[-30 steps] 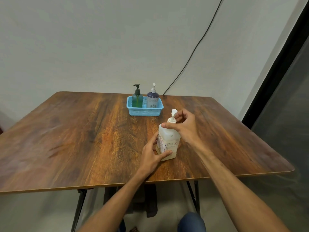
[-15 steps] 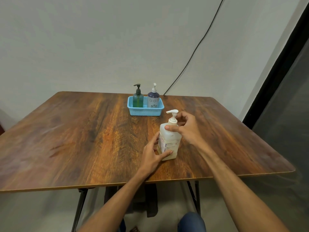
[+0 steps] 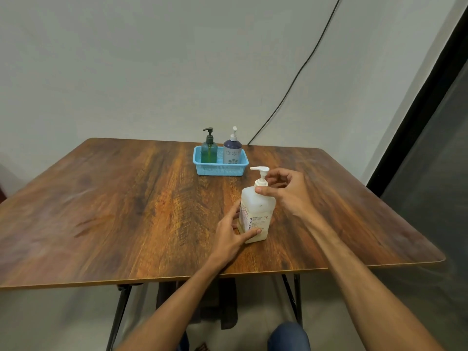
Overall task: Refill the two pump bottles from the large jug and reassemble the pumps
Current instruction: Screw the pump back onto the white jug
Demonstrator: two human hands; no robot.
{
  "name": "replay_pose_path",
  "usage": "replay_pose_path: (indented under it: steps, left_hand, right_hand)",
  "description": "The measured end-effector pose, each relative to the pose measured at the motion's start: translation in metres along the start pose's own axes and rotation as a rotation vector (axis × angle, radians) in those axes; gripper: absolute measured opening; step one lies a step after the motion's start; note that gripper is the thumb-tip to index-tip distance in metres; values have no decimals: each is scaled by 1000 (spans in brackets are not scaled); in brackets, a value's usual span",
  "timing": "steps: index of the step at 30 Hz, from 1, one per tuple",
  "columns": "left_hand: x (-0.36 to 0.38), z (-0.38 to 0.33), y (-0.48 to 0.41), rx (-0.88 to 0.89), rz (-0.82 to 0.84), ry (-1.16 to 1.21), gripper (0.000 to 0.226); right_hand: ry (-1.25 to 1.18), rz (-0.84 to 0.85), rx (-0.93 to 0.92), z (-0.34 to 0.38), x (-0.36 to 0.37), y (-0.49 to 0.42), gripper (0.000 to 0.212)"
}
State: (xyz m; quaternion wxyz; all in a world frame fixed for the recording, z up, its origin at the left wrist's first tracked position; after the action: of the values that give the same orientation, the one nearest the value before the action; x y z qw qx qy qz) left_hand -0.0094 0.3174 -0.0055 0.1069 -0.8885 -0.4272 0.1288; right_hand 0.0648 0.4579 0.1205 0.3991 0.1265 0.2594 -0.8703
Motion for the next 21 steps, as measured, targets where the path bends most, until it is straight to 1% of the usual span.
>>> replay_pose_path:
  steps: [3,6,8,11,13,15,17,19,21]
  left_hand:
    - [0,1,-1,13,1,-4,92]
    - [1,1,-1,21,8,0,92]
    - [0,1,-1,21,6,10,91]
    - [0,1,-1,12,13,19,91]
    - [1,0,-1,7,22,20,90]
    - [2,-1,0,-2,35,23,89]
    - [1,-1,1,-4,37,24,91]
    - [0,-1,1,0,40,16,95]
    - [1,-1,1,-6,55,13,97]
  right_hand:
    - [38,75,3,-2,6,2,37]
    - [67,5,4,-4,8,2,31]
    - [71,-34,6,-4,8,1,31]
    - [64,-40,-6,-3,8,2,33]
    - [40,-5,-18,-2,9,6,35]
    - [-28,43,-19,-2,6,13,45]
    - [-159,64,-16,-8,0,22,54]
    - [-262,72,10,-21,-2,32,59]
    - [-310,87,76,-42,3,41,59]
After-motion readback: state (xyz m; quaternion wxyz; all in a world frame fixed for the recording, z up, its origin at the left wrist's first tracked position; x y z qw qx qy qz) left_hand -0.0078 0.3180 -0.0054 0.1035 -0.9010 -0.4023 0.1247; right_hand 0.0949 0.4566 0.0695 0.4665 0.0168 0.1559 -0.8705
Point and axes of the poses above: each hand's wrist, its own y-axis away from the middle knuckle, its own x-axis out of the palm, z = x × y, the point moved 9 cm from there along -y, towards the middle knuckle, and after that the axes turned 8 degrees about y, right-handed, at the moved point
